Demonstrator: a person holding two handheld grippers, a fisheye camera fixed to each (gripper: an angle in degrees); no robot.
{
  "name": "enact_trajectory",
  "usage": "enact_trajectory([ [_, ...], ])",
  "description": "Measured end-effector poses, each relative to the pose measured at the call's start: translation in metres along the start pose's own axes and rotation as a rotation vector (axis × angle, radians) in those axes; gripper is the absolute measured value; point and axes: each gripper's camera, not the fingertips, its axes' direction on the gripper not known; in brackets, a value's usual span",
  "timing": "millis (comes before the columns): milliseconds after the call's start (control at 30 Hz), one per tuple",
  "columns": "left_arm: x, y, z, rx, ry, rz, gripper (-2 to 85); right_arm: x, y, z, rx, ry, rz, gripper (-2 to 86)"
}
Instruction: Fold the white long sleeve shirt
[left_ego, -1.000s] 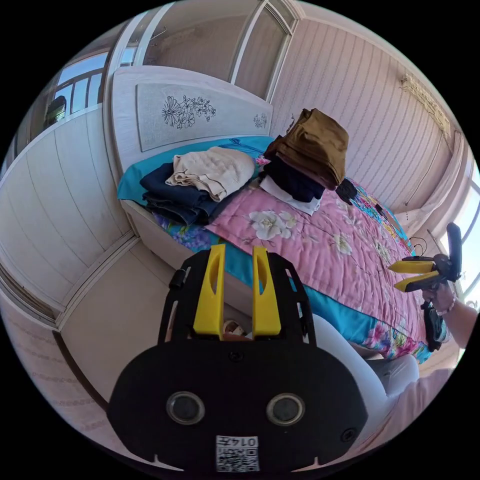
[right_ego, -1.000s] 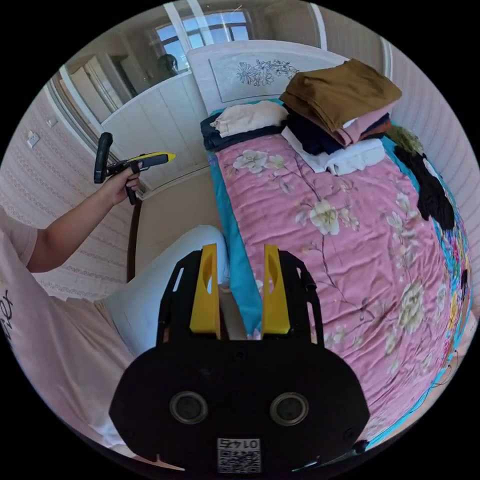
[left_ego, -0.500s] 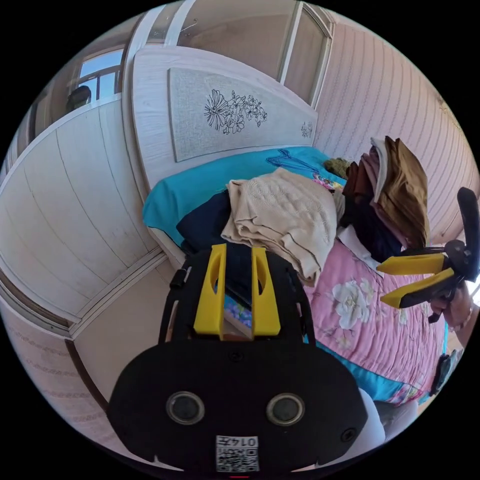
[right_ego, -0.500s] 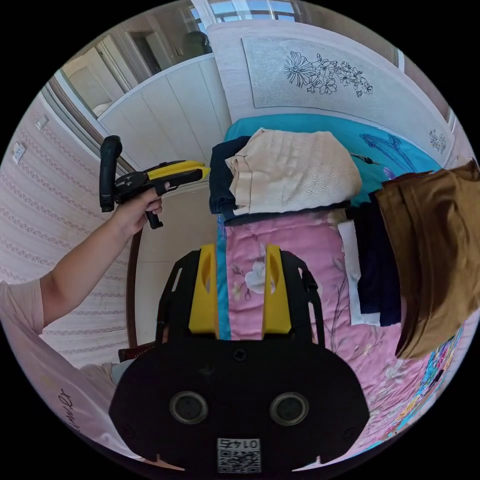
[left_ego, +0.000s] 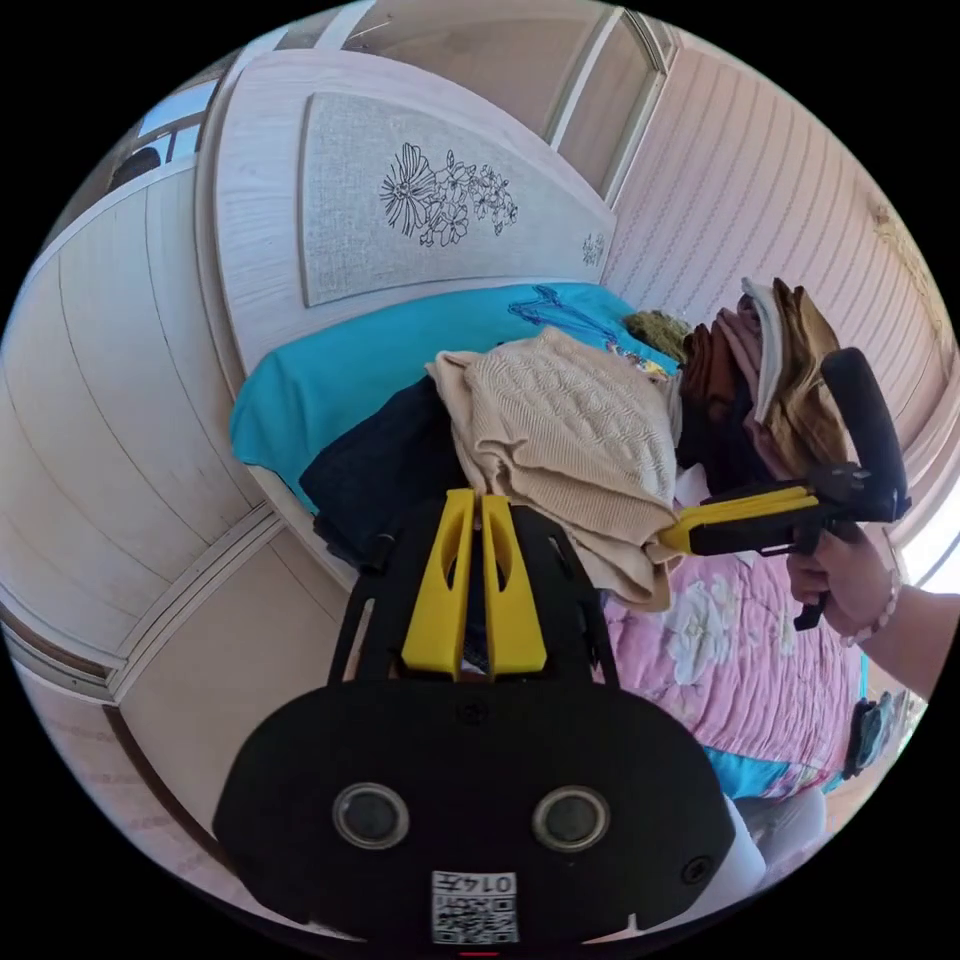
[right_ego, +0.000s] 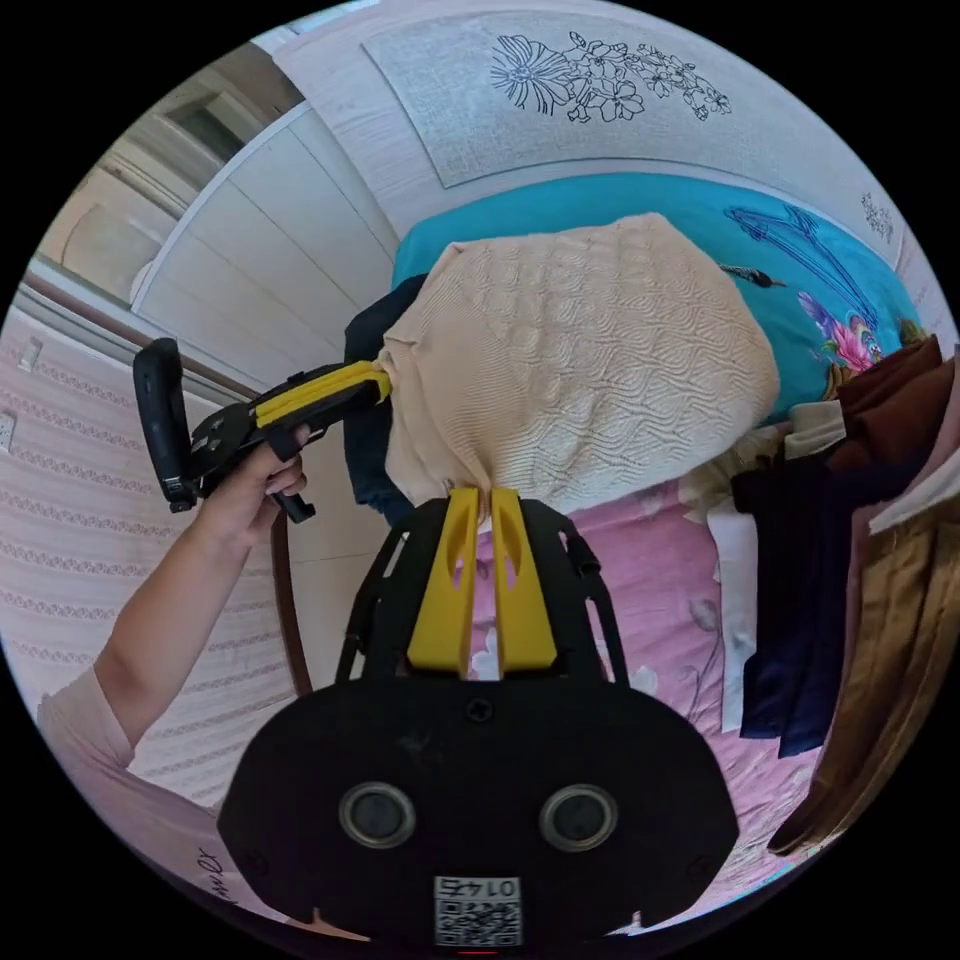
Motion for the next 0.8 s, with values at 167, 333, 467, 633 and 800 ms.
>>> enact_trajectory([
  [167, 0.049, 0.026, -0.090, 0.143, 0.168, 0.077, -1.0, 0.010, 0.059, -0.056, 0.119, -0.033, -0.035, 1.0],
  [333, 0.118, 0.105, -0.161, 0.186, 0.385, 0.180, -1.0, 0.039, 0.213, -0.140, 0.357, -0.064, 0.084, 0.7],
  [467, 0.177, 0.197, -0.149, -0.068, 0.617, 0.177, -1.0, 0.048, 0.331, -0.140, 0.298, -0.077, 0.216, 0.9],
  [633, 0.224, 0.270, -0.117, -0.334, 0.539, 0.223, -1.0, 0.049, 0.435, -0.062, -0.009, -0.111, 0.392, 2.3],
  [800, 0.235, 0.269, -0.120, -0.356, 0.464, 0.222, -1.0, 0.011, 0.429, -0.071, 0.112, -0.012, 0.273, 6.2],
])
